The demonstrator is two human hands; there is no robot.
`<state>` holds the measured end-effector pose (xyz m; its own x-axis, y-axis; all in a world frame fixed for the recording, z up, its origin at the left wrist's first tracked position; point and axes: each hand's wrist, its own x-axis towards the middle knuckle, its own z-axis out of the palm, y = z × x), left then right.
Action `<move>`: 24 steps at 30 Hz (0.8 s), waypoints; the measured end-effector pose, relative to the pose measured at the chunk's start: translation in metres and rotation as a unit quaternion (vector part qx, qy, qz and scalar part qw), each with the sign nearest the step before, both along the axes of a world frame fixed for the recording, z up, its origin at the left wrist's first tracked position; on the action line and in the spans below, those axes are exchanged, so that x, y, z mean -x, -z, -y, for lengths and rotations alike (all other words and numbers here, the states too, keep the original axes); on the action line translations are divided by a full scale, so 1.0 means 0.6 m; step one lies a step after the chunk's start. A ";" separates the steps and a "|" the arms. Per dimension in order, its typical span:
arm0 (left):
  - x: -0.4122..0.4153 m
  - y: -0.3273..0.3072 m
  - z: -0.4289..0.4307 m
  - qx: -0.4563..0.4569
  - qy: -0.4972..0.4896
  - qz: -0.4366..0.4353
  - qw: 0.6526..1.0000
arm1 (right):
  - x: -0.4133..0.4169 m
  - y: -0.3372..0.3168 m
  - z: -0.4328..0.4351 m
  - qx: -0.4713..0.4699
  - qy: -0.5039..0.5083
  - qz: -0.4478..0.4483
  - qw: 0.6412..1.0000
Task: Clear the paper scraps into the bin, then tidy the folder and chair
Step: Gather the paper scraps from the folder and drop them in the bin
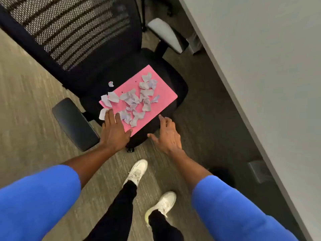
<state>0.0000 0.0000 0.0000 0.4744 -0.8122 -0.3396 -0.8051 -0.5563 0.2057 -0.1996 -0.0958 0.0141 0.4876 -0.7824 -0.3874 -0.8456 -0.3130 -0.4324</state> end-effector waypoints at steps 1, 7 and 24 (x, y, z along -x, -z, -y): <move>-0.006 0.016 0.000 0.002 -0.039 -0.013 0.999 | -0.013 0.009 0.005 -0.006 -0.011 0.006 1.000; -0.041 0.087 0.020 0.011 -0.126 -0.048 0.991 | -0.086 0.086 0.051 -0.010 -0.062 -0.026 0.998; -0.081 0.172 0.084 0.041 -0.142 -0.048 0.988 | -0.234 0.200 0.093 0.061 -0.159 -0.032 0.985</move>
<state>0.0486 -0.0502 -0.1029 0.6562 -0.6775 -0.3322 -0.5935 -0.7353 0.3271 -0.0593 -0.1514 -0.1060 0.6927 -0.6372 -0.3378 -0.7212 -0.6123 -0.3239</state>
